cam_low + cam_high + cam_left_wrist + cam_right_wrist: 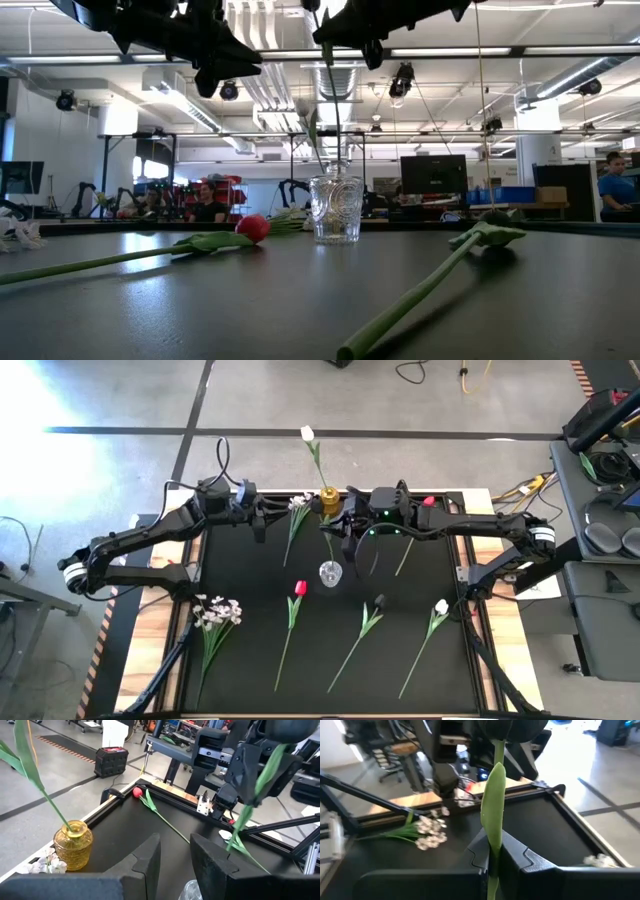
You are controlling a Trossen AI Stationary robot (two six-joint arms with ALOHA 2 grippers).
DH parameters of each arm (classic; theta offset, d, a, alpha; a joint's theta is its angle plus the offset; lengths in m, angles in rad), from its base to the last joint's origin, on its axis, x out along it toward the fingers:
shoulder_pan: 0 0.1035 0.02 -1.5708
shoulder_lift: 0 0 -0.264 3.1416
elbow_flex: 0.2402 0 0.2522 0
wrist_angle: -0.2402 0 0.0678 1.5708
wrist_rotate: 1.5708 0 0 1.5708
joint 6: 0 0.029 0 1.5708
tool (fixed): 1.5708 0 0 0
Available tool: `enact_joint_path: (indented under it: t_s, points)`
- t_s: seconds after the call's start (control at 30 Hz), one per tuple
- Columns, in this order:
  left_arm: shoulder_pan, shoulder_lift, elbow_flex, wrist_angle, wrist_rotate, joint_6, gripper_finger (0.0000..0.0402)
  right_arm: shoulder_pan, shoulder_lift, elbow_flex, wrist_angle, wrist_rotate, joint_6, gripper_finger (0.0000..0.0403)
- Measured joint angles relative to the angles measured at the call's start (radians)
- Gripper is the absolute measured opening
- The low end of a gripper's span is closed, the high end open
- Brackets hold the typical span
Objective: Sort flowers into vase by color
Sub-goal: Put the top black tulip into the transparent vase
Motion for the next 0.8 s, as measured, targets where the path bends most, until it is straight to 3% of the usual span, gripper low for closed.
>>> enact_joint_path:
  t_s: [0.6, 0.8]
  points:
    - [0.0, 0.061, 0.0, -0.004, 0.001, -0.014, 0.0091, 0.005, 0.001, -0.087, -0.003, 0.049, 0.005, 0.0015]
    - [0.0, 0.067, 0.0, -0.003, 0.002, -0.015, 0.0091, 0.005, 0.001, -0.067, -0.004, 0.05, 0.006, 0.0064]
